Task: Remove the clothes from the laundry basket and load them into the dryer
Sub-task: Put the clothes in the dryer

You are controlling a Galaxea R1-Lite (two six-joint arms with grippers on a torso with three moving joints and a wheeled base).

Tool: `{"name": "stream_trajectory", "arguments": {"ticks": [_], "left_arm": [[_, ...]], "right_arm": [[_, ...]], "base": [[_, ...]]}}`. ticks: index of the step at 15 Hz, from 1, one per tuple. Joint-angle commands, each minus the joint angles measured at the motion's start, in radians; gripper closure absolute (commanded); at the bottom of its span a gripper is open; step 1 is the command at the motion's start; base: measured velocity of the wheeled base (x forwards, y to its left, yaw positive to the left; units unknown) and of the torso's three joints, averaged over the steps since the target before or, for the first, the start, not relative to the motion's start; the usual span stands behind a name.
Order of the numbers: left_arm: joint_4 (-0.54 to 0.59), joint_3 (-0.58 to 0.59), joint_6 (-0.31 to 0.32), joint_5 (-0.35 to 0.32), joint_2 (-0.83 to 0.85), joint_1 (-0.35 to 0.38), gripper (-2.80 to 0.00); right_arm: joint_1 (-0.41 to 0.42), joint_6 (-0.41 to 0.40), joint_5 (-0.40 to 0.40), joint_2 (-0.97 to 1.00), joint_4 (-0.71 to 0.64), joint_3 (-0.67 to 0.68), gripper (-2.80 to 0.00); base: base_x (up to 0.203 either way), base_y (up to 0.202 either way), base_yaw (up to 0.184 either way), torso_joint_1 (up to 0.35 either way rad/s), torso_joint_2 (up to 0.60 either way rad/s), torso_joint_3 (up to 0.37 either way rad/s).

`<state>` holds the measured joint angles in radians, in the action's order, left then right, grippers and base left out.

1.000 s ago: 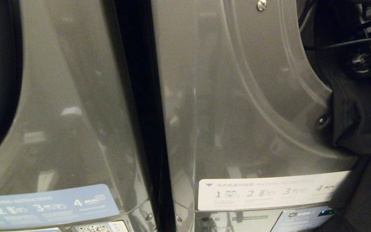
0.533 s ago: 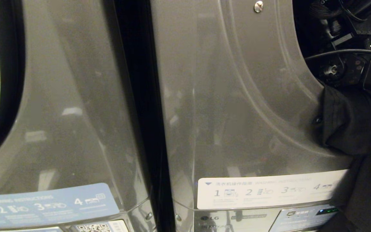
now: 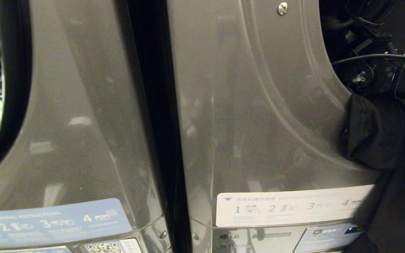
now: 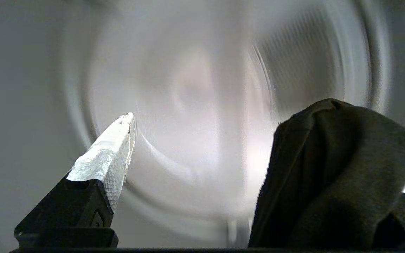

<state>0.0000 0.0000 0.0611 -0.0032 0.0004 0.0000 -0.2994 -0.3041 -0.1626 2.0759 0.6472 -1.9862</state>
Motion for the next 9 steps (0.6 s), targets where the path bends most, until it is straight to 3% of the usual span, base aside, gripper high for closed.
{"name": "stream_trajectory", "arguments": {"ticks": [1, 3, 9], "left_arm": [[0.0, 0.0, 0.0, 0.0, 0.0, 0.0, 0.0], [0.0, 0.0, 0.0, 0.0, 0.0, 0.0, 0.0], [0.0, 0.0, 0.0, 0.0, 0.0, 0.0, 0.0]], "right_arm": [[0.035, 0.123, -0.099, -0.034, -0.106, 0.0, -2.8], [0.04, 0.272, -0.146, -0.06, -0.242, -0.001, -2.8], [0.044, 0.748, -0.273, -0.1, -0.818, -0.002, -2.8]], "base": [[0.0, 0.0, 0.0, 0.0, 0.0, 0.0], [0.0, 0.0, 0.0, 0.0, 0.0, 0.0], [0.0, 0.0, 0.0, 0.0, 0.0, 0.0]]}}
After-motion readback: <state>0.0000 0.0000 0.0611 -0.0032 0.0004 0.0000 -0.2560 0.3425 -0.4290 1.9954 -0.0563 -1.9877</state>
